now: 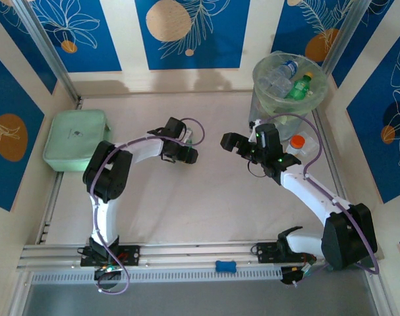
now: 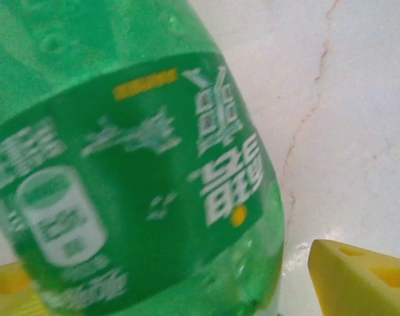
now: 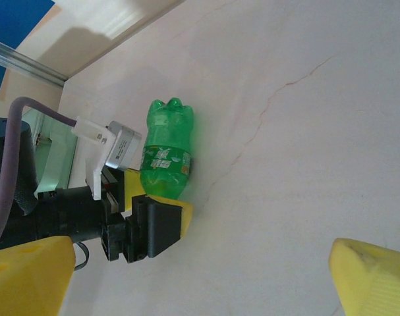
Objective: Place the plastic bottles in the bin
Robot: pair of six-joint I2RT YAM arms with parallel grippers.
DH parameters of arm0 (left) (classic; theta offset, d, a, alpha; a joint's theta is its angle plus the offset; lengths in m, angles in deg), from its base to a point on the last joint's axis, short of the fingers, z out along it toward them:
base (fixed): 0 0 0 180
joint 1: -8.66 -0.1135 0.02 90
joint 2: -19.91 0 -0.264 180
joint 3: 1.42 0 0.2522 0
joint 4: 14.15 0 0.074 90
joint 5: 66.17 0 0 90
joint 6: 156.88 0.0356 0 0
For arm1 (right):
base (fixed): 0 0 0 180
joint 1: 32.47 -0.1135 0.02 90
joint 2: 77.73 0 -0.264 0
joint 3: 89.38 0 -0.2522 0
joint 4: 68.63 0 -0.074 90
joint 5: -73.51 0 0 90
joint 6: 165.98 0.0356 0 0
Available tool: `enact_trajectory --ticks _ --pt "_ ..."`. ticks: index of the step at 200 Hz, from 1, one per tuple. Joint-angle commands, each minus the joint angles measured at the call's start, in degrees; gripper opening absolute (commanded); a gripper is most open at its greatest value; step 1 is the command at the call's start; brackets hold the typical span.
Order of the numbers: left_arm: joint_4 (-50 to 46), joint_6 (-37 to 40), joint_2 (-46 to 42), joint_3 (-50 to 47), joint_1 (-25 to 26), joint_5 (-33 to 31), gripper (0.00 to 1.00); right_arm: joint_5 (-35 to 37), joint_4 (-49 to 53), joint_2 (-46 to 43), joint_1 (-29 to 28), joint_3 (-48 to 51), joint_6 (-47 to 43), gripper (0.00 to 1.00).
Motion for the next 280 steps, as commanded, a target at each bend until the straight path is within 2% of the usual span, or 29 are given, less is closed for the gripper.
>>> enact_trajectory --ticks 1,47,65,89,130,166,202,245,280 --pt "-1.4 -1.4 1.9 1.7 -0.1 -3.8 0.79 0.6 0.6 -0.4 -0.3 -1.1 0.3 0.99" --pt "-2.2 -2.7 2.9 3.0 -0.1 -5.9 0.66 0.5 0.5 0.0 -0.3 -1.1 0.5 0.99" --pt "-2.5 -3.0 3.1 3.5 -0.1 -6.3 0.55 0.6 0.6 -0.1 -0.3 -1.1 0.5 0.99" --pt "-2.4 -3.4 2.8 3.3 -0.1 -6.5 0.47 0.7 0.7 -0.2 -0.4 -1.0 0.5 0.99" --pt "-0.7 -4.3 0.8 1.4 0.0 -6.3 0.28 -0.3 0.3 0.3 -0.3 -0.9 1.0 0.99" --pt "9.5 -5.1 -8.1 -7.0 0.8 -2.5 0.26 -2.3 -0.6 0.9 -0.4 -1.1 1.8 0.99" --pt "17.6 -7.7 -15.6 -13.2 2.0 5.0 0.26 -6.0 -3.7 2.3 -0.7 -1.8 2.2 0.99" --pt "28.0 -13.9 -20.5 -19.8 4.2 14.9 0.27 -11.8 -8.5 4.8 -1.8 -2.9 2.0 1.00" --pt "30.7 -17.5 -22.9 -22.0 6.8 18.4 0.26 -14.1 -11.1 6.7 -3.4 -3.4 1.3 0.99"
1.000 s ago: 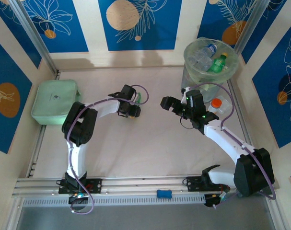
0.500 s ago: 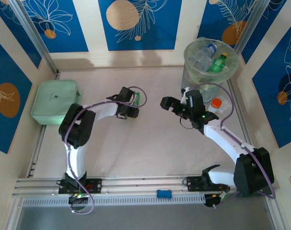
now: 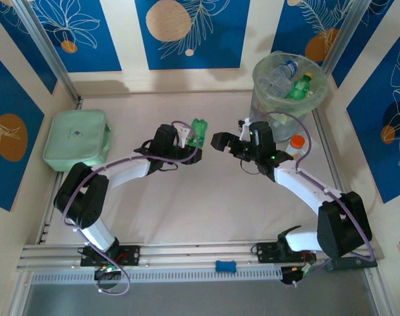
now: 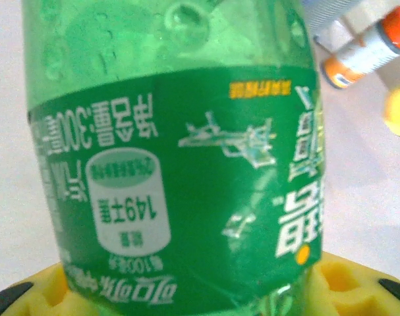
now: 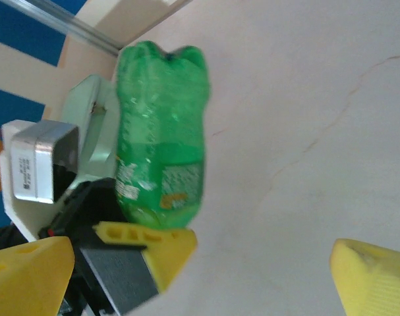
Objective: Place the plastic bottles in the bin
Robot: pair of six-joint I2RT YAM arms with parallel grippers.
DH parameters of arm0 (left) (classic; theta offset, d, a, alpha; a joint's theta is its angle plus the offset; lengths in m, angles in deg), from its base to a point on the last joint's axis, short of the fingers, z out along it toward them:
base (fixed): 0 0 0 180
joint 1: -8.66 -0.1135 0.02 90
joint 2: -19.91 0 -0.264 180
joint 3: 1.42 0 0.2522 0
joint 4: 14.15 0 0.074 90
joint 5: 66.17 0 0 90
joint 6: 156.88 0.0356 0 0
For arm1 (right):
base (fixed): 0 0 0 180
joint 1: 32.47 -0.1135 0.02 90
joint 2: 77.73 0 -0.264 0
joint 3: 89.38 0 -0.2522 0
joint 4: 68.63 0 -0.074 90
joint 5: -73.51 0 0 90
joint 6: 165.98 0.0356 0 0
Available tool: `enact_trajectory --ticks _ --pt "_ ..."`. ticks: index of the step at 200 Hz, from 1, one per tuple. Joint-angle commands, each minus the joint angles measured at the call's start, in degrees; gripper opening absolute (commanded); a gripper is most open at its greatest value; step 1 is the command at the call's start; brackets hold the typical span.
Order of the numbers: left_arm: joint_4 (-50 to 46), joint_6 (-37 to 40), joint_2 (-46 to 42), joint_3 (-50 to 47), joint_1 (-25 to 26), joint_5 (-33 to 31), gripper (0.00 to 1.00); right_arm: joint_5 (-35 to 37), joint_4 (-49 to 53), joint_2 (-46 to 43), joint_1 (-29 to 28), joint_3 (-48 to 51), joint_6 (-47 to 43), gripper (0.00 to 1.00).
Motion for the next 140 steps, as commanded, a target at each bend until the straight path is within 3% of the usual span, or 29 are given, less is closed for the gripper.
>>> enact_trajectory --ticks 1,53,96,140 --pt "4.5 -3.9 -2.6 -1.1 1.9 5.5 0.26 -3.8 -3.5 1.2 -1.1 -2.3 -0.3 0.99" --pt "6.6 -5.8 -7.1 -3.6 6.2 6.5 0.26 -3.5 -3.7 2.8 -2.0 -2.7 -0.6 0.93" --pt "5.7 -5.0 -8.9 -4.4 9.4 6.9 0.26 -4.0 -3.9 2.2 -2.2 -2.0 -0.5 0.83" --pt "5.0 -4.4 -9.7 -5.2 11.2 4.8 0.27 -4.4 -4.7 1.0 -2.2 -0.4 0.0 0.57"
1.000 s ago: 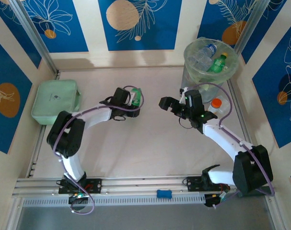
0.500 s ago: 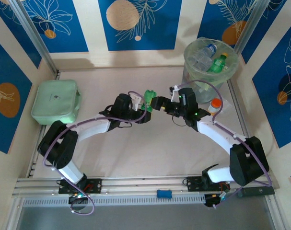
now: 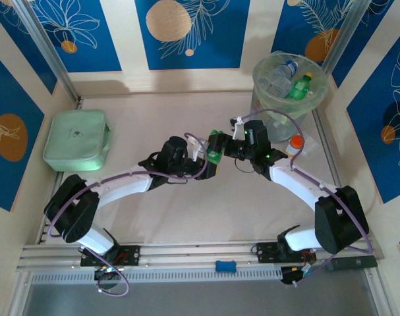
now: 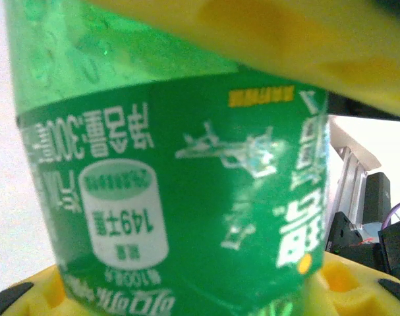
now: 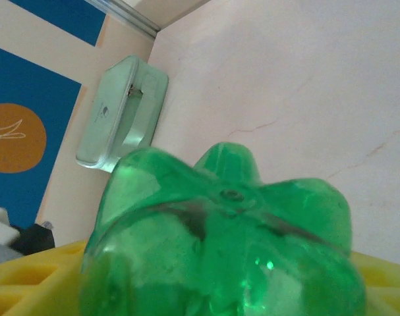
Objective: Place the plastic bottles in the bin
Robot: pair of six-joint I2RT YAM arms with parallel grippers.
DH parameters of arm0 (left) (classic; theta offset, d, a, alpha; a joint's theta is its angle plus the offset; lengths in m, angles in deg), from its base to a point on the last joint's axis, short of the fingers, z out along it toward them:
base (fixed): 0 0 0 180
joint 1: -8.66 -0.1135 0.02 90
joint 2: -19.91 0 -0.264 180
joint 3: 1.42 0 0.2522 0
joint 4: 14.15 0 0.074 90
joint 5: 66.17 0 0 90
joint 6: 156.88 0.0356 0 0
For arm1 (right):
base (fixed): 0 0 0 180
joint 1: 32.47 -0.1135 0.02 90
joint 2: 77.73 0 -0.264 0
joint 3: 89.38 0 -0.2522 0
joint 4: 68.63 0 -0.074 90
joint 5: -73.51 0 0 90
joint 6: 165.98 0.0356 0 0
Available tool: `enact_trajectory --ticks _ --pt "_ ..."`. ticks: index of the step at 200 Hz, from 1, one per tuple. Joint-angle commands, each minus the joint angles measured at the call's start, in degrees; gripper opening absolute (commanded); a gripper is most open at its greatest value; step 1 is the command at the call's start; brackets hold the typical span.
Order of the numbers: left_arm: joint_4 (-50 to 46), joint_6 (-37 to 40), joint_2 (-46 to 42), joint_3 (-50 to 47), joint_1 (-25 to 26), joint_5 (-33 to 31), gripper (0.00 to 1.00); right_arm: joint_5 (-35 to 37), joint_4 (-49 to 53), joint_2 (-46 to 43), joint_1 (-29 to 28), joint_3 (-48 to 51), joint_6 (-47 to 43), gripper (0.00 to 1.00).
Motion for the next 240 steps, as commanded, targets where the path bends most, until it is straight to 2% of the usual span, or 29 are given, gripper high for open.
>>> enact_trajectory --ticks 1,25,38,50,75,102,132,181,216,240 --pt "0.7 0.9 -2.5 -0.7 1.0 0.7 0.27 -0.3 -1.0 -1.3 -0.3 0.9 -0.6 0.56" --pt "0.8 0.9 -3.5 -1.2 1.0 -0.5 0.36 0.6 -0.6 -2.2 -0.2 1.1 -1.1 0.50" --pt "0.7 0.8 -4.3 -1.5 1.0 -1.3 0.52 1.2 0.0 -2.5 -0.2 0.8 -1.5 0.48" --pt "0.8 0.8 -5.1 -1.9 1.0 -2.2 0.58 1.7 0.6 -2.7 0.0 0.6 -1.9 0.46" --pt "0.8 0.4 -6.6 -2.8 1.0 -4.3 0.84 1.7 1.3 -3.2 0.7 0.6 -2.1 0.43" --pt "0.2 -0.2 -8.6 -4.2 0.9 -8.7 1.00 3.6 6.3 -5.3 2.4 -1.2 -5.1 0.42" --pt "-2.7 -0.2 -12.1 -6.7 0.5 -20.1 0.99 5.0 13.2 -10.2 7.4 -4.9 -8.9 0.42" --pt "-10.3 -2.6 -15.0 -9.3 -1.1 -40.0 0.99 4.6 22.9 -14.3 18.5 -18.6 -15.5 0.42" --pt "-10.7 -3.9 -16.0 -11.6 -2.5 -41.3 0.99 6.8 26.9 -11.1 23.9 -30.8 -20.0 0.42" --pt "-10.9 -3.9 -16.5 -12.9 -2.8 -41.3 0.99 12.4 27.8 -7.3 25.4 -38.8 -24.8 0.42"
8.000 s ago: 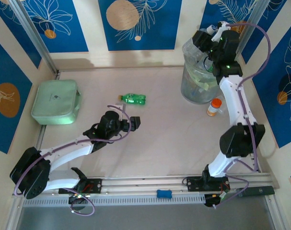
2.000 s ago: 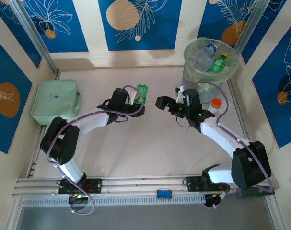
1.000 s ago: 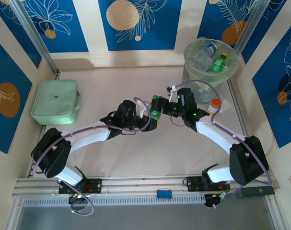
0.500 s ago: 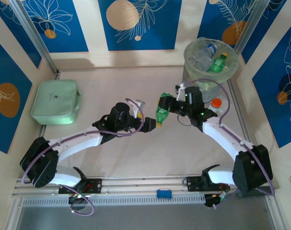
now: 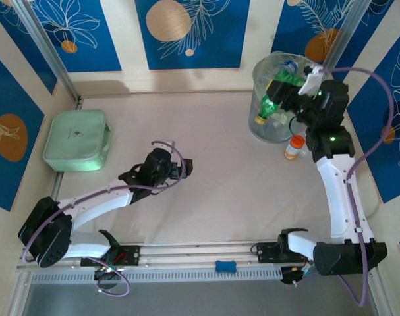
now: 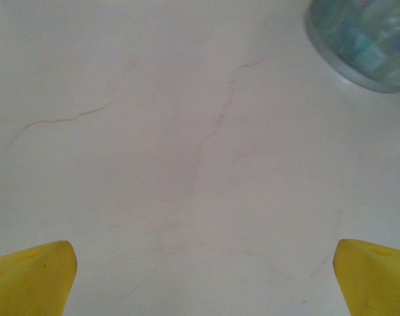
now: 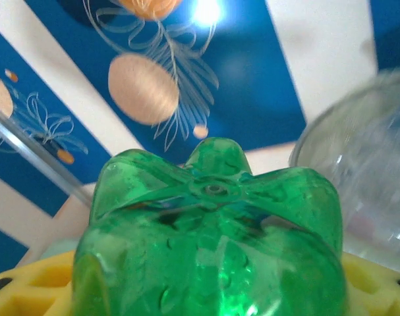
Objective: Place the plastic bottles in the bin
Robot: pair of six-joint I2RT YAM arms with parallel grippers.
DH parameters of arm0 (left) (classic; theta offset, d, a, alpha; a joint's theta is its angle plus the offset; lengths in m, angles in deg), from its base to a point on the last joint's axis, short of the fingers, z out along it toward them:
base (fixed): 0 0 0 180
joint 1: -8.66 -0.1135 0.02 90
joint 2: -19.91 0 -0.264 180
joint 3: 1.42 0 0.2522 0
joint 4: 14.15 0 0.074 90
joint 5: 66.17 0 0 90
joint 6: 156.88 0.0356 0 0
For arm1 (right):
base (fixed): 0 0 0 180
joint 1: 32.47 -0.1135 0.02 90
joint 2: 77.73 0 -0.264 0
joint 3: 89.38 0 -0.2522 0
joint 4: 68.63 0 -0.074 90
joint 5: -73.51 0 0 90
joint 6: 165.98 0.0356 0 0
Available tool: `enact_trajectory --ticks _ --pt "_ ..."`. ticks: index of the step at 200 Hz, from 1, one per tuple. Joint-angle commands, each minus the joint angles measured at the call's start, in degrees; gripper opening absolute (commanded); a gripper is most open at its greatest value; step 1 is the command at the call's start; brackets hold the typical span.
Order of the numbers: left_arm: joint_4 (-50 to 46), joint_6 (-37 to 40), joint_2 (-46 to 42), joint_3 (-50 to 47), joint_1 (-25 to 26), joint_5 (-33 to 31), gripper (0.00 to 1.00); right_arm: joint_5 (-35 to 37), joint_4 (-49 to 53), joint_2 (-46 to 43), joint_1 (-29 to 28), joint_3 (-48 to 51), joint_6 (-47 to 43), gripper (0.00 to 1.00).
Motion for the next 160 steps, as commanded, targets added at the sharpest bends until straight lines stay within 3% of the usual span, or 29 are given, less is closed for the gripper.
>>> enact_trajectory --ticks 1,37,89,160 --pt "-1.5 -0.9 -1.7 -1.5 -0.6 -2.8 0.99 5.7 3.4 3.8 1.3 -6.4 -7.0 0.42" --pt "-1.4 -0.9 -2.2 -2.4 -0.9 -2.8 0.99 15.8 5.4 12.5 2.6 -17.0 -14.1 0.43" --pt "-1.9 -1.1 -2.1 -2.7 -1.1 -2.7 0.99 21.5 7.9 22.2 6.5 -28.6 -16.0 0.43" --pt "-2.4 -1.4 -2.7 -2.4 -1.2 -2.5 0.99 21.6 13.3 33.4 8.3 -35.4 -13.6 0.43"
